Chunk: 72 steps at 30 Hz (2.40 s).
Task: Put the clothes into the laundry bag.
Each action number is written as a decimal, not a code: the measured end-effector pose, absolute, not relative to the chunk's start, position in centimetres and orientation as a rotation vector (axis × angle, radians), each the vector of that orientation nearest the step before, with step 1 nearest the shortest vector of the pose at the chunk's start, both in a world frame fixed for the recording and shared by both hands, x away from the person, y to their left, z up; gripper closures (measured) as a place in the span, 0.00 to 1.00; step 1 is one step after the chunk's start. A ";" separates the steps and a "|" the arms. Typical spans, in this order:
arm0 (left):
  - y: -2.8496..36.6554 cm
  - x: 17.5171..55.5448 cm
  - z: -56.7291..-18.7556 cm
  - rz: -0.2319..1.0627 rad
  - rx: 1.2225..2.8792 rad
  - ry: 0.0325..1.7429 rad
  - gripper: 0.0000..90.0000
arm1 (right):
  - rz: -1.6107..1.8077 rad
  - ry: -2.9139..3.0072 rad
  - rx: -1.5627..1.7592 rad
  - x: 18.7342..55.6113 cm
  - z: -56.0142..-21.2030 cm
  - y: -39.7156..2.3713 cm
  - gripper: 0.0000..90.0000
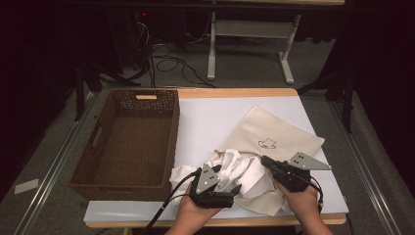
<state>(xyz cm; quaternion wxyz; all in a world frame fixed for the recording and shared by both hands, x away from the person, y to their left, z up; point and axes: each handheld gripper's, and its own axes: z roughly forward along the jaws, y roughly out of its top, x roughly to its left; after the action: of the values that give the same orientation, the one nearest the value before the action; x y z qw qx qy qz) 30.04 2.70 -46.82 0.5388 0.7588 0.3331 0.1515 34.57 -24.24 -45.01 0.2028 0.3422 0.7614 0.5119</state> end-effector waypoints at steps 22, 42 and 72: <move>-1.1 33.3 -48.7 0.221 1.896 0.865 0.91 | 1.446 2.137 0.929 34.2 -44.9 -24.0 0.99; -3.4 36.6 -48.6 0.319 1.809 1.029 0.88 | 1.484 2.121 0.885 33.5 -44.2 -23.9 0.99; 3.9 31.4 -51.1 0.343 1.971 0.885 0.24 | 1.449 2.118 0.907 33.4 -44.9 -24.2 0.99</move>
<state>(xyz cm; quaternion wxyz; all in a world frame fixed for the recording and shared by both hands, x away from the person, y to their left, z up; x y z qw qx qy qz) 31.36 3.85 -51.08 0.4590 0.8004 0.3596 0.1392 33.44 -24.24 -44.90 0.2083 0.3258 0.7611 0.5208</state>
